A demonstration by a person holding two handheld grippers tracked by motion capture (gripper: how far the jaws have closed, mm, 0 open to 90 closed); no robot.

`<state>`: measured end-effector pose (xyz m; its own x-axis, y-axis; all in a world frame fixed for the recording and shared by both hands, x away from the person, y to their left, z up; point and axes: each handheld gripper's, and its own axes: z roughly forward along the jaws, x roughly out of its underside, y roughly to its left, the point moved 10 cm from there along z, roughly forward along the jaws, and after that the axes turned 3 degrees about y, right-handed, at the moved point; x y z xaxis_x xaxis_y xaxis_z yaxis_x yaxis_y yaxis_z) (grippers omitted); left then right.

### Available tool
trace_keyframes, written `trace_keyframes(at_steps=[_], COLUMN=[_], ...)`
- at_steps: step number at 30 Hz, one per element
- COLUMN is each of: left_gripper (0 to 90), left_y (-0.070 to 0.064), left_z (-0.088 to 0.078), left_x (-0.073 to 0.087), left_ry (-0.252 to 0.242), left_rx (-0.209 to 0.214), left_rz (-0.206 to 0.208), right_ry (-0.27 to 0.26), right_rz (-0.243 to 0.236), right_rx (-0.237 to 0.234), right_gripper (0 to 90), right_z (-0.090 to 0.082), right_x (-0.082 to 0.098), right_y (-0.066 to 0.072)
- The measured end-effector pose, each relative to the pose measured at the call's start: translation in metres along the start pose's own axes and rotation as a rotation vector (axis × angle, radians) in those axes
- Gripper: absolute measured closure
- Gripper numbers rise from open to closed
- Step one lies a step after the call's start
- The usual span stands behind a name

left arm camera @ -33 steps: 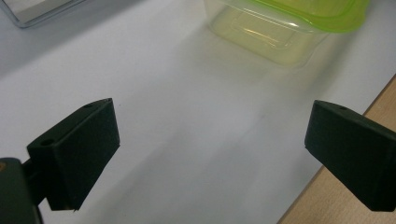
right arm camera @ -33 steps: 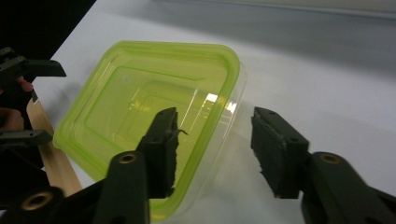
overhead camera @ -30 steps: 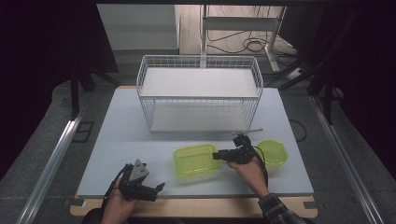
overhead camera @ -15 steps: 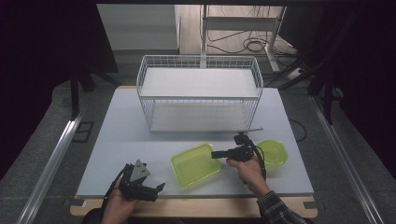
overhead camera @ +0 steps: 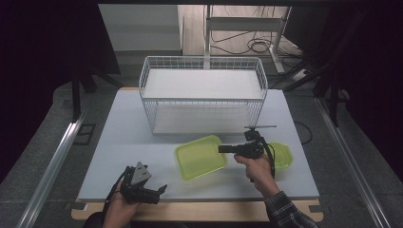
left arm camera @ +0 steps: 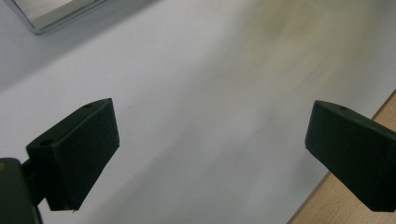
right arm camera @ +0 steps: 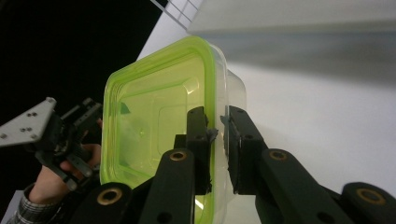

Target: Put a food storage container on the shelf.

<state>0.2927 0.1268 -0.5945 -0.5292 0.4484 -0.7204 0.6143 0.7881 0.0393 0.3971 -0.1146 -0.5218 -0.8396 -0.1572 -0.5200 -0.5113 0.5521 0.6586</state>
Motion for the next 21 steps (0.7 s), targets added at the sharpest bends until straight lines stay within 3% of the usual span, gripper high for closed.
trace_keyframes(at_steps=[21], left_gripper=[2.6], left_y=[0.002], left_z=[0.000], left_x=[0.000], left_ry=[0.000], left_rx=[-0.010], left_rz=[0.002], right_ry=[-0.115], right_rz=[-0.037], right_rx=[-0.017], right_gripper=[79.9], right_z=[-0.044], right_x=[-0.058], right_y=[0.034])
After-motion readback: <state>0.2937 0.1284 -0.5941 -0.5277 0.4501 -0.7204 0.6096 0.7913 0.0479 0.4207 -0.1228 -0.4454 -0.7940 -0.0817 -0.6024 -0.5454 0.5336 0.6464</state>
